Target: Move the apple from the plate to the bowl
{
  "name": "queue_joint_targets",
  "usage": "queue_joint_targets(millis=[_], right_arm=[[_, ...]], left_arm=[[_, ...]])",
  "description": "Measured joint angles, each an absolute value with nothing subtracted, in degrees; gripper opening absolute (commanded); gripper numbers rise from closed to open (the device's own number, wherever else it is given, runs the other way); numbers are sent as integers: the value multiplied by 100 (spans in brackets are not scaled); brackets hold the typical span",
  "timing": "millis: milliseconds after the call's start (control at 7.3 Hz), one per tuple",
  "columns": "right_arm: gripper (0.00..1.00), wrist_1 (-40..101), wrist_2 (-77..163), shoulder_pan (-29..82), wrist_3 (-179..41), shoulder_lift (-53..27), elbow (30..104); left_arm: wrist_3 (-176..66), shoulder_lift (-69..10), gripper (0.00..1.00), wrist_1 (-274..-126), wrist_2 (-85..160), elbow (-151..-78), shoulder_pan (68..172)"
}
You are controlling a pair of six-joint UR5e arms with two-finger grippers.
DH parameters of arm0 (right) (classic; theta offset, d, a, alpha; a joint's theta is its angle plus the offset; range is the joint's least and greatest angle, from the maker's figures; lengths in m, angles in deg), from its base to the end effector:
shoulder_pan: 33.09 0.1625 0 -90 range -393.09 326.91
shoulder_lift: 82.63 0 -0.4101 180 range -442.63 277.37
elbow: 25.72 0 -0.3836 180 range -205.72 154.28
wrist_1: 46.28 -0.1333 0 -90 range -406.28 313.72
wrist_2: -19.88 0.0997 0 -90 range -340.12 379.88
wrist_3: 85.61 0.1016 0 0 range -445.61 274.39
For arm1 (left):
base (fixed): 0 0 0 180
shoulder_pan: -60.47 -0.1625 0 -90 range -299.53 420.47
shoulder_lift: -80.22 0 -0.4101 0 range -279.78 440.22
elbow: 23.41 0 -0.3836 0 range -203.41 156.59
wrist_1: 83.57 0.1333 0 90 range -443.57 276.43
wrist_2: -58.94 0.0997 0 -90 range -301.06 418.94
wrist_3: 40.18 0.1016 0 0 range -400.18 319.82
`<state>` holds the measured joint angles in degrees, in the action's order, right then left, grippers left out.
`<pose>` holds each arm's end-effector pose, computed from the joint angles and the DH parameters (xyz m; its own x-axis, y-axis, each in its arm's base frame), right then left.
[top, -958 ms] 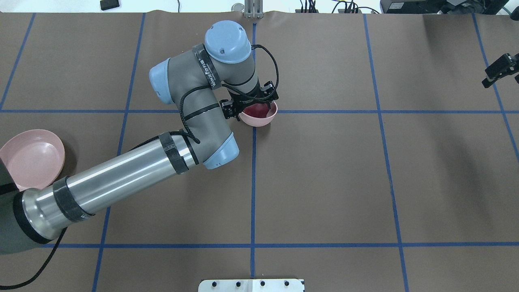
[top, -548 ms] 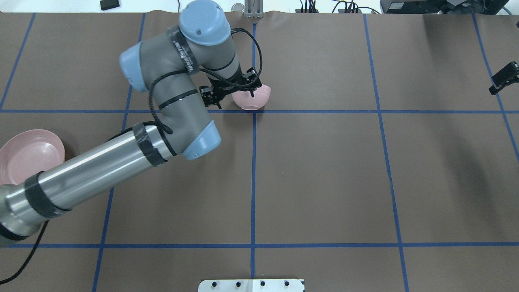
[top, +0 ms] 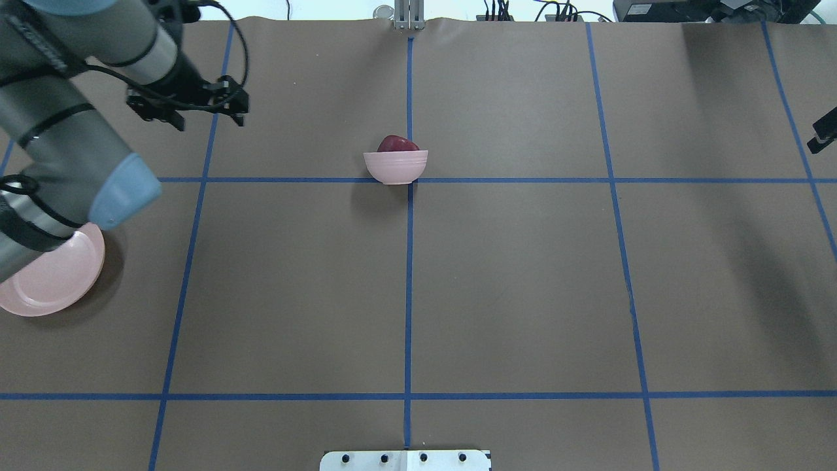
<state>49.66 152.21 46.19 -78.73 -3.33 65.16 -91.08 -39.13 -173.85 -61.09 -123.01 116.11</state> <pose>-0.0401 -0.5609 0.5534 0.7311 -0.0839 0.6771 0.0982 0.9950 0.0173 0.2887 -0.5684 0.2839 0.6774 -0.0233 -0.7353 0.1403 0.9852 0.0980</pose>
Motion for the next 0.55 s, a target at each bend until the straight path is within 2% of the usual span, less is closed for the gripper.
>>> queue_joint_targets(millis=[274,548], right_arm=[[100,4961,15231,4904,-8036,-132,6516],[100,4961,15256,5136,-8263,62,6515]], left_arm=[[-7517,-3014,98,-17363,-6427,-12658,12363],[-5676,-2151,98,-17356,-6616,-12676,13301]])
